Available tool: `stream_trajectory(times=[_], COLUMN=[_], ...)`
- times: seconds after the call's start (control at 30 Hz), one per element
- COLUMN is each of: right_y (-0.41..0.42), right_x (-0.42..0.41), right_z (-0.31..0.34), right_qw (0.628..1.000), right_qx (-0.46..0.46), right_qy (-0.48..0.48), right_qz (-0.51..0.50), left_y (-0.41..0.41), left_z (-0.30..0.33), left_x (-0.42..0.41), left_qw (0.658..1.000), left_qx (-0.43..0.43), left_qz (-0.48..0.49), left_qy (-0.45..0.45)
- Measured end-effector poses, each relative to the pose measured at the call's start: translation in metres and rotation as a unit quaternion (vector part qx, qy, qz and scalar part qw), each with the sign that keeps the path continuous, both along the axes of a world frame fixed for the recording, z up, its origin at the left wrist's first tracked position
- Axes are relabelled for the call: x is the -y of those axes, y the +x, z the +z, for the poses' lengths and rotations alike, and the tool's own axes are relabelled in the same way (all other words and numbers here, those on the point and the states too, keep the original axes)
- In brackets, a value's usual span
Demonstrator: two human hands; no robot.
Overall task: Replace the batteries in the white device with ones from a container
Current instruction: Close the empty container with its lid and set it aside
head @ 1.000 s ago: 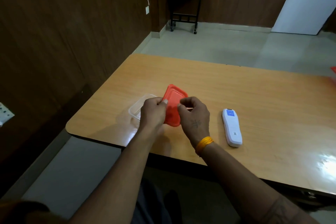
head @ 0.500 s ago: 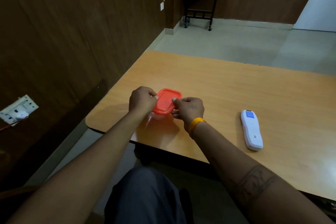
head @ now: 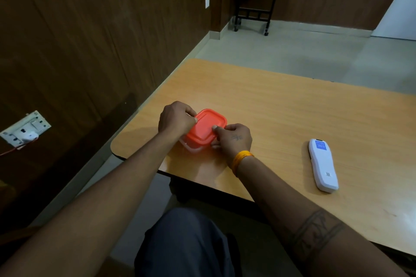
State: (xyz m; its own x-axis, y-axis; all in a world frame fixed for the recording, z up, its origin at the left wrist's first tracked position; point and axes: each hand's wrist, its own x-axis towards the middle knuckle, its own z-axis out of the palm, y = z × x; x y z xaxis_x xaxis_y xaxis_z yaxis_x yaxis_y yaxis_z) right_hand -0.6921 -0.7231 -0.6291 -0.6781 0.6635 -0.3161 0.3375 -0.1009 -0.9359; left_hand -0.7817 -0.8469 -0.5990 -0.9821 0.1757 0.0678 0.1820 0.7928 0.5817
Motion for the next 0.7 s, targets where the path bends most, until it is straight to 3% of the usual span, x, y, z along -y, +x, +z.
stream_trajectory(times=[0.23,0.7], right_y=[0.011,0.014], right_x=[0.013,0.025], right_z=[0.004,-0.012], right_qw=[0.999,0.997], right_qx=[-0.026,0.009], right_qy=[-0.018,-0.070], right_qz=[-0.019,-0.017], left_y=[0.005,0.005], left_z=[0.005,-0.007], left_x=[0.010,0.021], left_qw=[1.000,0.999], left_qx=[0.009,0.036], left_qz=[-0.018,-0.024], left_qy=[-0.002,-0.009])
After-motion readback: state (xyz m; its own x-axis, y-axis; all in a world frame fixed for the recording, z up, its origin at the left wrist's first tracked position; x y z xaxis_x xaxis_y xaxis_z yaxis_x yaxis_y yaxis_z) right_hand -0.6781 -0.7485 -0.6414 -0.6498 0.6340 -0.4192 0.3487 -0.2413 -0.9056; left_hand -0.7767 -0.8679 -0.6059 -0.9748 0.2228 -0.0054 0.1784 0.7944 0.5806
